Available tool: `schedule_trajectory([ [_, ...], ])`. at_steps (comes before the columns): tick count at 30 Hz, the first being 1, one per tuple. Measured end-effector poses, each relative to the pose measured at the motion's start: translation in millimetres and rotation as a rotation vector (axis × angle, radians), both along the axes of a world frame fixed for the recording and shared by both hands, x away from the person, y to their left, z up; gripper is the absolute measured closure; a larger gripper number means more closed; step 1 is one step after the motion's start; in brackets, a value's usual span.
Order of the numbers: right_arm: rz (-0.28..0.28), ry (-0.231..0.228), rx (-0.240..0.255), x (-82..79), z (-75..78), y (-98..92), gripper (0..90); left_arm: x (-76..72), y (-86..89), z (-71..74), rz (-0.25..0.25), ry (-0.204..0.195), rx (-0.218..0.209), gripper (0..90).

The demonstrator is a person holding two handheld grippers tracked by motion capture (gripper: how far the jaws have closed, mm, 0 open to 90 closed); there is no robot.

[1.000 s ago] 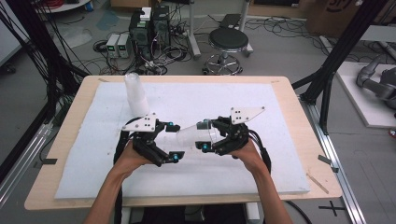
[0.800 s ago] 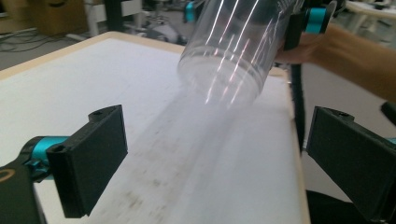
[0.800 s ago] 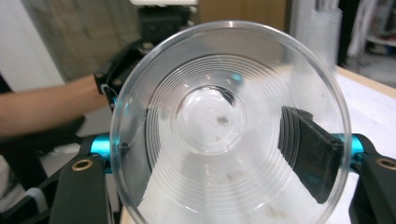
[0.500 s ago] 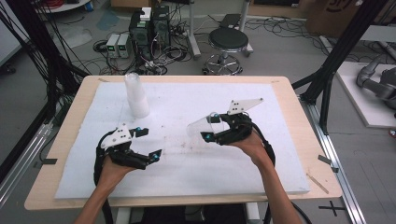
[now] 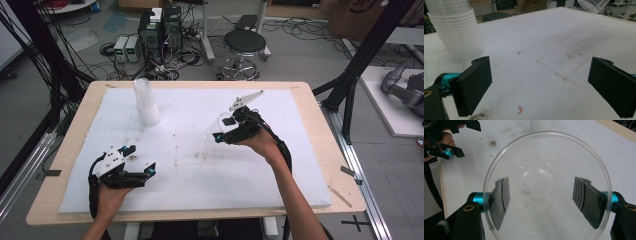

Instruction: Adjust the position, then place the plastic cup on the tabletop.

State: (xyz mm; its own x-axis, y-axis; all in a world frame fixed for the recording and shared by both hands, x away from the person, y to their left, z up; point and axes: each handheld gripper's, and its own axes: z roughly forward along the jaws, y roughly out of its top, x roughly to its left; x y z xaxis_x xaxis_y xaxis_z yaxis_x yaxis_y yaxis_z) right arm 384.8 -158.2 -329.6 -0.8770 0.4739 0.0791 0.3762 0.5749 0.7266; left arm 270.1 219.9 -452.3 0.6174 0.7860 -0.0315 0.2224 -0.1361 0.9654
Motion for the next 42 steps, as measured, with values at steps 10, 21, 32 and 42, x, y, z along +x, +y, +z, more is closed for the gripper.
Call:
schedule_trajectory([
  [10,0.008,0.010,-0.019,2.0,2.0,3.4,30.2,-0.7,10.0,-5.1,0.033,0.004,-0.027,5.3],
  [21,0.013,0.017,-0.054,7.1,-1.2,12.1,30.2,-1.7,14.2,-7.2,0.032,0.015,-0.035,5.3],
  [32,-0.006,0.042,-0.125,12.5,-9.1,15.9,30.3,1.8,11.6,-10.1,0.016,0.020,-0.039,5.2],
  [42,-0.022,0.072,-0.233,21.9,-19.4,22.6,30.3,3.6,10.5,-12.4,0.007,0.030,-0.036,5.2],
])
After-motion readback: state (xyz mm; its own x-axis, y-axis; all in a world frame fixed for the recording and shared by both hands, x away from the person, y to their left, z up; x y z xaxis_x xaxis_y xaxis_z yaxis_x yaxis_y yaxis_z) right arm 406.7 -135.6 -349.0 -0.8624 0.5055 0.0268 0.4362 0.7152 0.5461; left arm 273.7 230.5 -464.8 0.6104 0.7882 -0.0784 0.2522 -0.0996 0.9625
